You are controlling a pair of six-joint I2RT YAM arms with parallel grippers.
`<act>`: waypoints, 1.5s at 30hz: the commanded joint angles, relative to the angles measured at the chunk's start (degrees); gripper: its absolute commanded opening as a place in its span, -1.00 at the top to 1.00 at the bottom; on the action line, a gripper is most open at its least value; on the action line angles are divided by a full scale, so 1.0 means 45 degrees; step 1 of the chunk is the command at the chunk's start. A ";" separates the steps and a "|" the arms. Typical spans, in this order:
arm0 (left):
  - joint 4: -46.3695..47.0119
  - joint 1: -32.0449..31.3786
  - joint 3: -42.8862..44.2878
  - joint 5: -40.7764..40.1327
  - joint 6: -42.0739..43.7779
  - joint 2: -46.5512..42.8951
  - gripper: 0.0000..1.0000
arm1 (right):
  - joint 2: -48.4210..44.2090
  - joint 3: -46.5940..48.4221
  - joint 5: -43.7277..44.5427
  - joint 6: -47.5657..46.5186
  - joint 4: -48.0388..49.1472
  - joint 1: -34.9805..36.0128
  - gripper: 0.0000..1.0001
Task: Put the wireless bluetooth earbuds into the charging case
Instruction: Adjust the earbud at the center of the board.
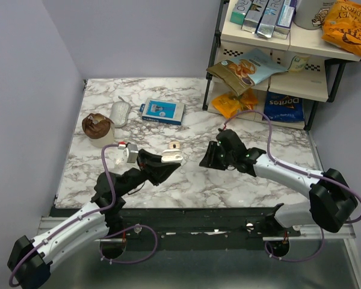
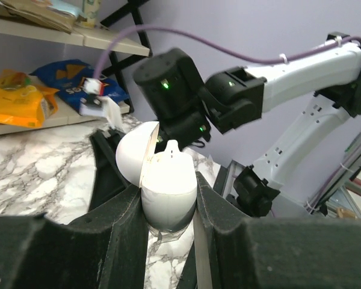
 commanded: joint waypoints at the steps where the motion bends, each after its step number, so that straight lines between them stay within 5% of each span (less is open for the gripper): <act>1: -0.0466 -0.0049 -0.0158 -0.1220 0.0245 -0.0524 1.00 | -0.0293 -0.1067 0.0316 0.4494 0.0161 -0.0086 0.00; 22: -0.0720 -0.0166 -0.0158 -0.1416 0.0284 -0.0448 1.00 | 0.2949 0.0143 0.0884 0.2741 -0.0151 -0.0691 -0.04; 33: -0.0818 -0.0205 -0.0138 -0.1319 0.0284 -0.0370 1.00 | 0.3342 0.0847 0.0529 -0.0521 -0.1419 -0.0672 0.52; 45: -0.0565 -0.0225 -0.0158 -0.1280 0.0245 -0.0077 1.00 | 0.1622 0.2074 0.1745 -0.5617 -0.2006 -0.0672 0.83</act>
